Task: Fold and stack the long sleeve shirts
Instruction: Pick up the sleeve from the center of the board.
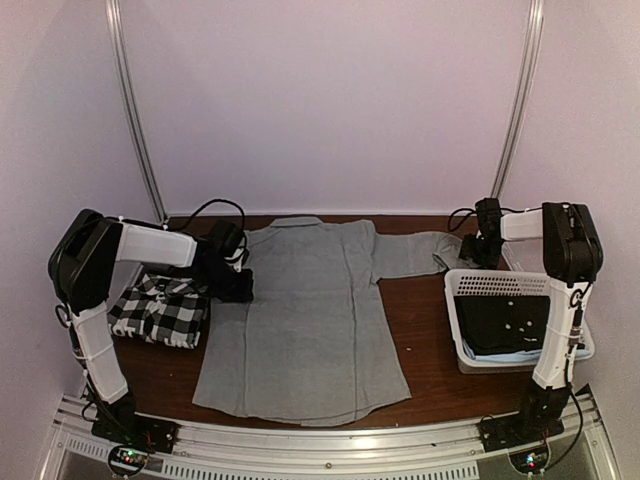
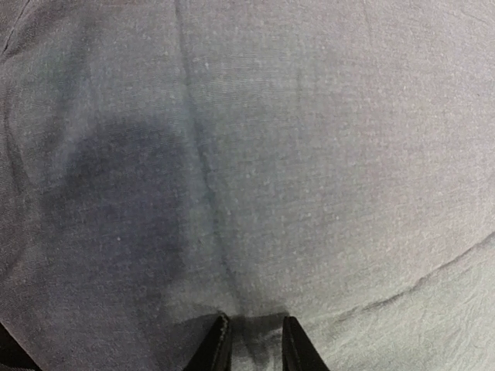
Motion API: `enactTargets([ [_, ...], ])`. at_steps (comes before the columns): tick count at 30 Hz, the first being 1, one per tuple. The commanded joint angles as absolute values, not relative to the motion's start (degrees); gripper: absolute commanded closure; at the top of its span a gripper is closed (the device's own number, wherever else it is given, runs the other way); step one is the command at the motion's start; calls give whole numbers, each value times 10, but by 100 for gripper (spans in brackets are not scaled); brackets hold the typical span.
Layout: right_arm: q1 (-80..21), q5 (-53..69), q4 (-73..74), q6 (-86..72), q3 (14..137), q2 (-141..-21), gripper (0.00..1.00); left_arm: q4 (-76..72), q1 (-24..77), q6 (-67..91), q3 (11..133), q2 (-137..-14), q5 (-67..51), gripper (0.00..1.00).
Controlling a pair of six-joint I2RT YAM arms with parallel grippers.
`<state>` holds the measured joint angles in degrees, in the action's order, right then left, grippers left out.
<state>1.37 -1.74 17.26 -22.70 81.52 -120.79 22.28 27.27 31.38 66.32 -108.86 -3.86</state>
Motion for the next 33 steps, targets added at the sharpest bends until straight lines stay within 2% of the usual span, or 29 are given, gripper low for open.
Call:
enactTargets([
  [1, 18, -2, 170, -229, 829, -1208, 38, 209, 259, 303, 671, -1100, -23, 76],
  [8, 17, 34, 169, -224, 834, -1194, 82, 208, 236, 296, 674, -1111, -19, 76],
  [14, 13, 51, 165, -223, 835, -1160, 100, 211, 234, 290, 683, -1114, -21, 75],
  [24, -43, 63, 176, -205, 868, -1098, 100, 211, 234, 280, 699, -1088, -54, 75],
  [33, -156, 97, 181, -214, 878, -1069, 100, 175, 238, 273, 692, -1016, -121, 74],
])
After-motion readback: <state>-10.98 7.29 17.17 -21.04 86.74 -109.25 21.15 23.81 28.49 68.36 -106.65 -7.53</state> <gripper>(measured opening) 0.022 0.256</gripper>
